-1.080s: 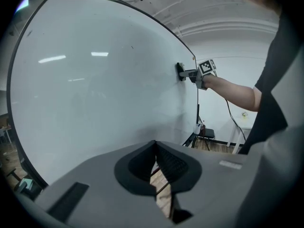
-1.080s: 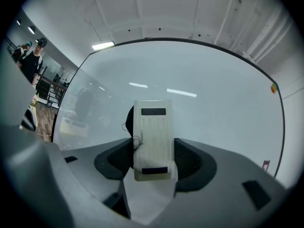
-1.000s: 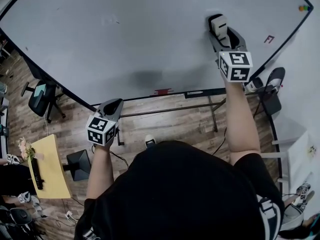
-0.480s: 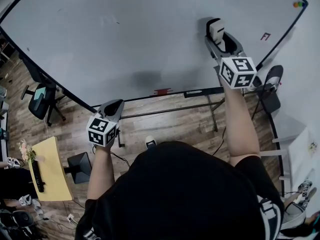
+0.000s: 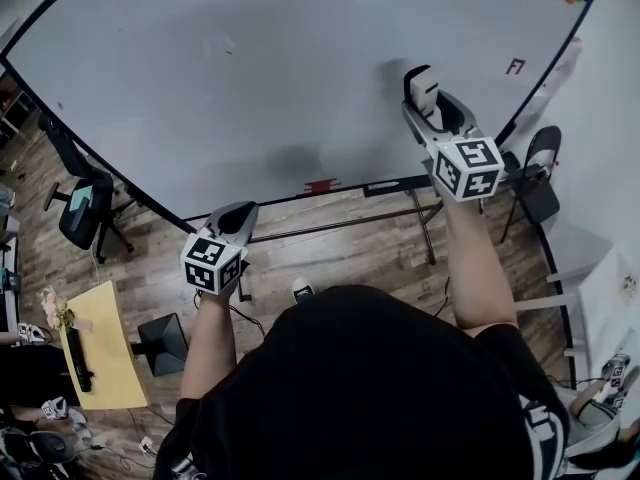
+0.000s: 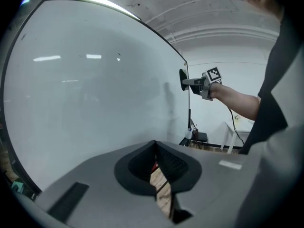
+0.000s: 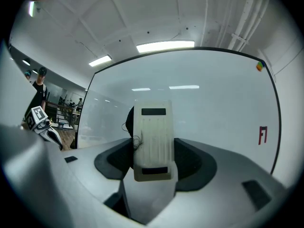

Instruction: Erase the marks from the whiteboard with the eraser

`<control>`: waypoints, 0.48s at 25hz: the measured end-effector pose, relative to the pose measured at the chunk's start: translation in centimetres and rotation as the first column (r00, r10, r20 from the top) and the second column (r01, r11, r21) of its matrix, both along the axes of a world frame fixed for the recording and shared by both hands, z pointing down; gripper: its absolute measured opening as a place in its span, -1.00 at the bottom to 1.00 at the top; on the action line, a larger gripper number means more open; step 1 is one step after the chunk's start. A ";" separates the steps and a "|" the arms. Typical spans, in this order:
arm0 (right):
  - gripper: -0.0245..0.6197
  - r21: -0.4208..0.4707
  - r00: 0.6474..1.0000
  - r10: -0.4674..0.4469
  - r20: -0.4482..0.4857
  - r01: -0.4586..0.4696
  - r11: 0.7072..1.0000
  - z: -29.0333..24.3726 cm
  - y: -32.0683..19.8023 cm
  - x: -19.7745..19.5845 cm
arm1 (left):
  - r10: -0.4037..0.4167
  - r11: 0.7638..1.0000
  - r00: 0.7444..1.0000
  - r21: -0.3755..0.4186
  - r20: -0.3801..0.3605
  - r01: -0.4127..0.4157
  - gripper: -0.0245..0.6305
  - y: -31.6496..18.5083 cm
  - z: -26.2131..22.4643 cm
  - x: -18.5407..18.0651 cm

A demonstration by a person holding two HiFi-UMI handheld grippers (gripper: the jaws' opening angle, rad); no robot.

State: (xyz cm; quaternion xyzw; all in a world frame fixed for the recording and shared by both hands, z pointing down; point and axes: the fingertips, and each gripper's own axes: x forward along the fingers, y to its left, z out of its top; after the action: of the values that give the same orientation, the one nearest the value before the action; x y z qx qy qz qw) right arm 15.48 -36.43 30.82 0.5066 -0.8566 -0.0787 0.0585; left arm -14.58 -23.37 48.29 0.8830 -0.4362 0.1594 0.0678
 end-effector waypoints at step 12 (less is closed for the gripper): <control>-0.14 -0.108 0.998 -0.032 0.046 0.037 0.993 4.1 3.5 2.6 | 0.001 1.000 1.000 -0.007 -0.006 -0.001 -0.88 1.2 0.5 2.4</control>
State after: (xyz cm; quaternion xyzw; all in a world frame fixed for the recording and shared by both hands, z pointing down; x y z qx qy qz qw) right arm 18.11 -32.91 34.91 0.4893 -0.8694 -0.0215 0.0655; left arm -12.15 -22.17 48.75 0.8836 -0.4347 0.1581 0.0722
